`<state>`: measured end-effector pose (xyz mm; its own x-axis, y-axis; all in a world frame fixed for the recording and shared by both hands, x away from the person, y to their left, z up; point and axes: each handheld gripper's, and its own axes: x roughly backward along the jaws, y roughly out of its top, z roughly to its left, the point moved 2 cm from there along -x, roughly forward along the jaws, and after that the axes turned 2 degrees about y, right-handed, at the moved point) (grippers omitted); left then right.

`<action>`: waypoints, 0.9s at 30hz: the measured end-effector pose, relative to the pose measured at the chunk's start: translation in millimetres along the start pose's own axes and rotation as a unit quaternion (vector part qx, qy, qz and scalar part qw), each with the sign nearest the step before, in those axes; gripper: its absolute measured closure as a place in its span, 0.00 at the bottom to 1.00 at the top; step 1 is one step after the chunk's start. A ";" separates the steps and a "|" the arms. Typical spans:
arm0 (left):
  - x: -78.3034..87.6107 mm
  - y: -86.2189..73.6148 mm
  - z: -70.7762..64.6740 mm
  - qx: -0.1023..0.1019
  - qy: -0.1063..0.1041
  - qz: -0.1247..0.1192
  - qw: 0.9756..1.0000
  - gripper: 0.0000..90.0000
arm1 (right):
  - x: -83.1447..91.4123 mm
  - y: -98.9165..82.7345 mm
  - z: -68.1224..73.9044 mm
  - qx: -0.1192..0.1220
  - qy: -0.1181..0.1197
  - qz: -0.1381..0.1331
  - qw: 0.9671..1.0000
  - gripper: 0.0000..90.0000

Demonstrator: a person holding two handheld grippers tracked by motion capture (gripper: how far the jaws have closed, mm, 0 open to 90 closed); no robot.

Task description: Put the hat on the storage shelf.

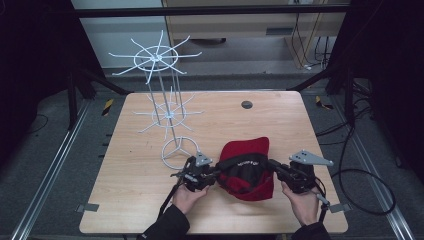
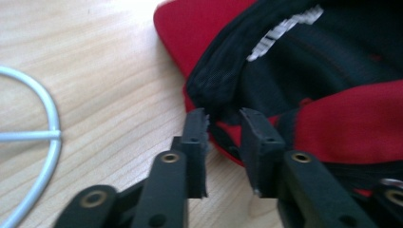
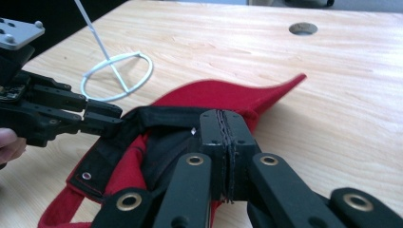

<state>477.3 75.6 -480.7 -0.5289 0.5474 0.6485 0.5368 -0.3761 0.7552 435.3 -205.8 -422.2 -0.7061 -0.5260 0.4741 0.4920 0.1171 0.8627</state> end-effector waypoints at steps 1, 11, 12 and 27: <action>4.3 1.8 -0.1 -0.002 -0.007 -0.006 1.000 0.73 | 0.1 2.0 1.7 0.000 0.002 -0.002 1.000 0.99; 46.7 26.4 -36.0 -0.050 -0.077 -0.065 0.994 0.57 | -2.2 12.0 9.6 0.003 0.000 -0.008 1.000 0.99; 49.2 28.6 -41.0 -0.055 -0.084 -0.068 0.993 0.57 | -2.4 12.3 9.5 0.004 -0.001 -0.008 1.000 0.99; 49.8 49.0 -98.7 -0.106 -0.130 -0.073 0.983 0.50 | -4.7 15.5 12.9 0.007 -0.002 -0.008 1.000 0.99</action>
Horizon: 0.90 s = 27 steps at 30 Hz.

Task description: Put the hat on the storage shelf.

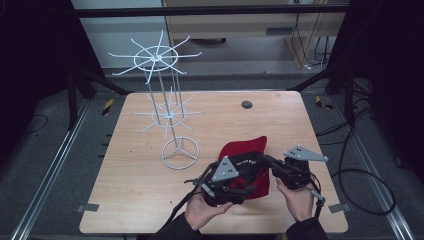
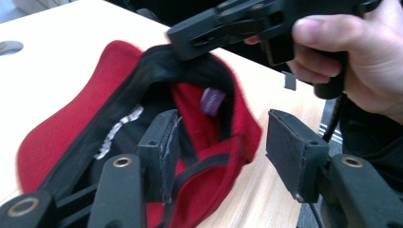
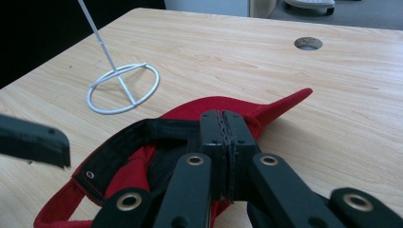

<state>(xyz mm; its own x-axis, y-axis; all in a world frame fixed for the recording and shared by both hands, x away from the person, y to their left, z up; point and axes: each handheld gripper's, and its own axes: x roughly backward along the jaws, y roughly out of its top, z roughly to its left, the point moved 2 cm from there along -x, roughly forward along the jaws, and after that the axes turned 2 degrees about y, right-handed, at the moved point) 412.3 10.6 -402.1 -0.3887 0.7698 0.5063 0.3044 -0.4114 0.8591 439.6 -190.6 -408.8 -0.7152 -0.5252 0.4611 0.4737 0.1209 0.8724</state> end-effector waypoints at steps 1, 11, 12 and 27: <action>-3.0 1.3 -2.2 -0.002 0.000 0.004 1.000 0.50 | -0.1 0.1 0.2 0.000 0.000 0.000 1.000 0.99; -31.6 -1.1 -0.3 0.025 -0.018 0.061 0.998 0.89 | 0.2 0.3 0.8 0.002 0.011 0.000 1.000 0.98; -31.6 -1.0 -0.4 0.028 -0.020 0.061 0.998 0.89 | 0.2 0.3 0.8 0.002 0.011 0.000 1.000 0.98; -12.0 15.4 20.4 0.058 0.008 -0.004 0.998 0.92 | 33.4 -4.5 -13.4 0.012 0.017 -0.080 0.997 0.64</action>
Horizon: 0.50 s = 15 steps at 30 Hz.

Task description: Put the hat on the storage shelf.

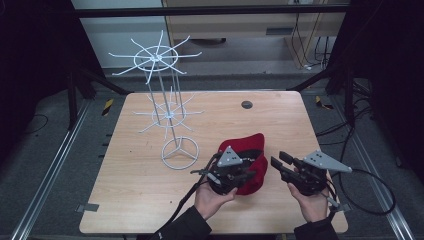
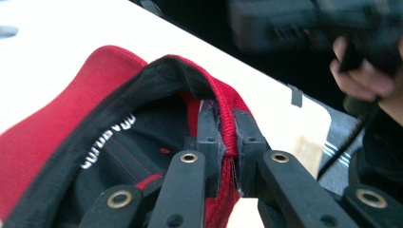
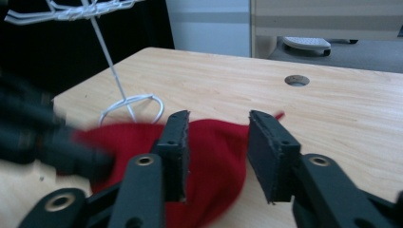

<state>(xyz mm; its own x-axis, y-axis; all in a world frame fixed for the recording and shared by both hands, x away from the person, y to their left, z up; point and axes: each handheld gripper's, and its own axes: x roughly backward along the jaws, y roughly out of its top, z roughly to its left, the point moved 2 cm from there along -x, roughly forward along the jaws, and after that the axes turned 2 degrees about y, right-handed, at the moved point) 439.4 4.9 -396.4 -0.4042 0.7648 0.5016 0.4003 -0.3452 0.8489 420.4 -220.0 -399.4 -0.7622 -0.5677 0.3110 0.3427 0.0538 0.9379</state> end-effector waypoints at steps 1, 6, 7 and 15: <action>1.4 1.6 1.6 0.002 0.003 -0.005 1.000 0.92 | 2.5 -5.5 0.4 0.006 0.002 0.003 1.000 0.62; 9.6 13.2 12.4 0.011 0.021 -0.032 0.999 0.92 | 0.1 -30.6 1.3 0.018 0.011 0.033 0.999 0.56; 10.8 14.6 13.6 0.012 0.023 -0.036 0.999 0.92 | -2.2 -35.5 1.7 0.020 0.012 0.037 0.999 0.55; 17.0 23.9 19.6 0.013 0.041 -0.054 0.998 0.92 | -19.9 -52.6 16.0 0.020 0.056 0.054 0.997 0.48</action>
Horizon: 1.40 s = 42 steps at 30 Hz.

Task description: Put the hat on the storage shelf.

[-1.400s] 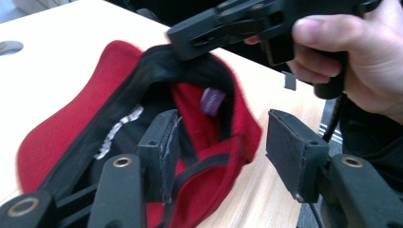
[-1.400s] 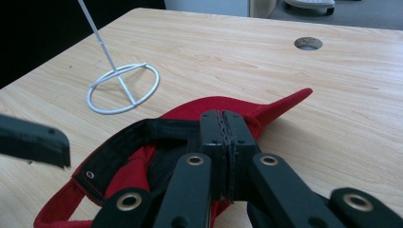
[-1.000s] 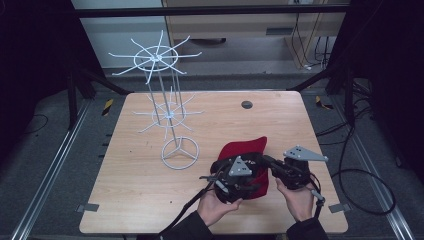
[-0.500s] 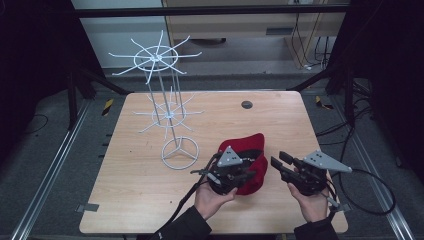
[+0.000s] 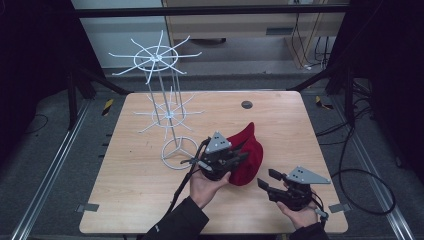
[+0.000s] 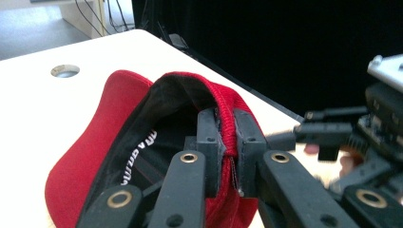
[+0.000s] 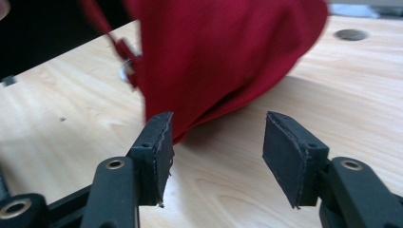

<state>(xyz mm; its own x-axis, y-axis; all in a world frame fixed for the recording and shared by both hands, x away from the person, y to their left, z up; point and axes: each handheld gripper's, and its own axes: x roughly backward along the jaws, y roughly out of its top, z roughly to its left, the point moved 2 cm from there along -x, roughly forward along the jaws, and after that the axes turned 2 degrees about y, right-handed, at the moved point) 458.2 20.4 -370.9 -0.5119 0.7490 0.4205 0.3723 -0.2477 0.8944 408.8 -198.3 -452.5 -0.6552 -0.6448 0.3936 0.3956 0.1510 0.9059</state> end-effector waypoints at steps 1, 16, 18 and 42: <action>0.0 0.5 -0.1 0.000 0.002 -0.002 1.000 0.92 | -2.3 -0.7 2.2 -0.001 0.007 0.002 1.000 0.47; -0.4 18.3 -12.2 -0.023 -0.001 -0.017 1.000 0.92 | -35.2 -5.6 9.2 -0.028 0.041 0.018 0.999 0.76; 1.3 19.5 -13.5 -0.025 -0.003 -0.021 0.999 0.92 | -30.7 -3.4 7.2 -0.024 0.026 0.017 0.999 0.84; 36.2 -29.9 11.7 -0.016 0.009 -0.014 1.000 0.92 | 8.3 47.7 3.8 0.081 -0.068 -0.001 0.994 0.88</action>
<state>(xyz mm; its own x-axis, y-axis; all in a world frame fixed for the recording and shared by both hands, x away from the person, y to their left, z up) 437.6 62.0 -384.2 -0.5363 0.7441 0.3982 0.3336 -0.2465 0.9099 419.8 -193.6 -405.4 -0.7415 -0.5396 0.3988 0.2919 0.2757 0.9158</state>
